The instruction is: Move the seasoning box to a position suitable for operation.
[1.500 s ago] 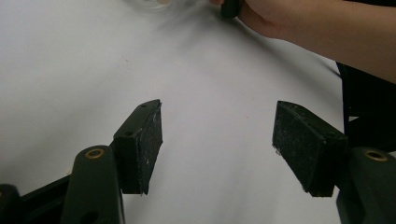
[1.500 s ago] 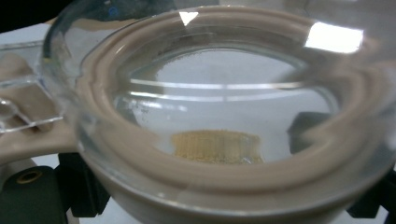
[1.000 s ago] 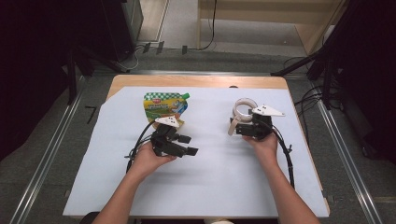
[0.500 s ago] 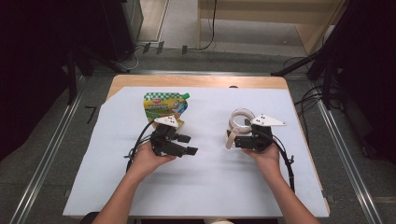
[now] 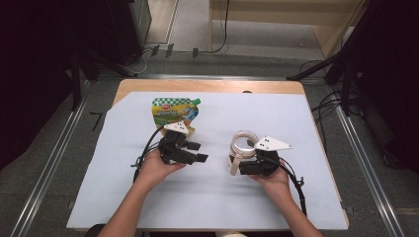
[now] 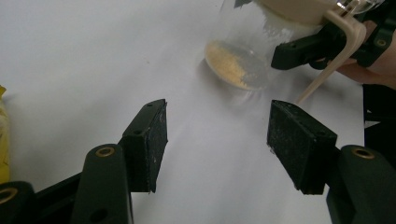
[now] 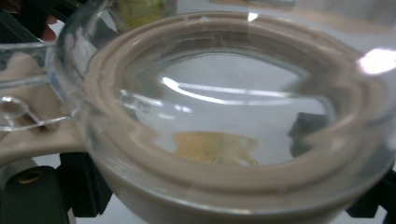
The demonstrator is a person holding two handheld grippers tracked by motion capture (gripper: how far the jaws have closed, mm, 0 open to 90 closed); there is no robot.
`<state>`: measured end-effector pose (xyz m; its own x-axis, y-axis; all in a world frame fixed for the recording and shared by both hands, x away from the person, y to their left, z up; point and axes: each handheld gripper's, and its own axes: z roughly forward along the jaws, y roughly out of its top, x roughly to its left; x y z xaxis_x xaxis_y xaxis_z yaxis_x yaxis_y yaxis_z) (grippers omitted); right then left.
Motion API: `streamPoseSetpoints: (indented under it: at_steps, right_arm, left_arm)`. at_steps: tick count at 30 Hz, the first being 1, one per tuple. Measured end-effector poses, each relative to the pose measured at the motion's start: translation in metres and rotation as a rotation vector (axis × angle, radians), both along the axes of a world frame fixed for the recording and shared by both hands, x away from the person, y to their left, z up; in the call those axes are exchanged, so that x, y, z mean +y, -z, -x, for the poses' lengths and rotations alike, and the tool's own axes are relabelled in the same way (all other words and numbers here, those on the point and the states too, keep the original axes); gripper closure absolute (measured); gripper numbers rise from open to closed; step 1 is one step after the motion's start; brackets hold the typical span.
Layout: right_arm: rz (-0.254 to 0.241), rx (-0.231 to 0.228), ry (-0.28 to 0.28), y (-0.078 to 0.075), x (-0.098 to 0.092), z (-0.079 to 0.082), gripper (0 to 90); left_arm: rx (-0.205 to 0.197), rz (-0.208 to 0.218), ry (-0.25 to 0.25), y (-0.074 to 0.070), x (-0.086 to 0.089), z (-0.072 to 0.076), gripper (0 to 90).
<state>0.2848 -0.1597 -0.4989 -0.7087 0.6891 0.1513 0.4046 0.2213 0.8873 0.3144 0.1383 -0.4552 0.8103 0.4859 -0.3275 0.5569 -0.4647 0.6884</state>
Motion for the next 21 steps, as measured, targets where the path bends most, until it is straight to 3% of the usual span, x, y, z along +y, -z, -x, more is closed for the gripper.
streamPoseSetpoints:
  at_steps: [8,15,18,21]
  right_arm:
    - [0.012,0.001,-0.077,0.007,0.023,0.008,12.0]
    - [0.017,-0.004,-0.127,0.013,0.037,0.015,11.9]
    - [0.034,-0.033,-0.130,0.014,0.039,0.017,11.9]
    - [0.054,-0.049,-0.150,0.014,0.039,0.018,11.9]
  left_arm:
    - [-0.006,0.004,-0.015,-0.002,0.004,-0.001,39.7]
    - [-0.001,0.001,0.002,-0.001,0.000,-0.001,40.0]
    - [-0.001,0.014,0.006,0.000,0.000,-0.001,40.2]
    - [0.009,-0.002,0.018,0.002,-0.003,-0.001,40.2]
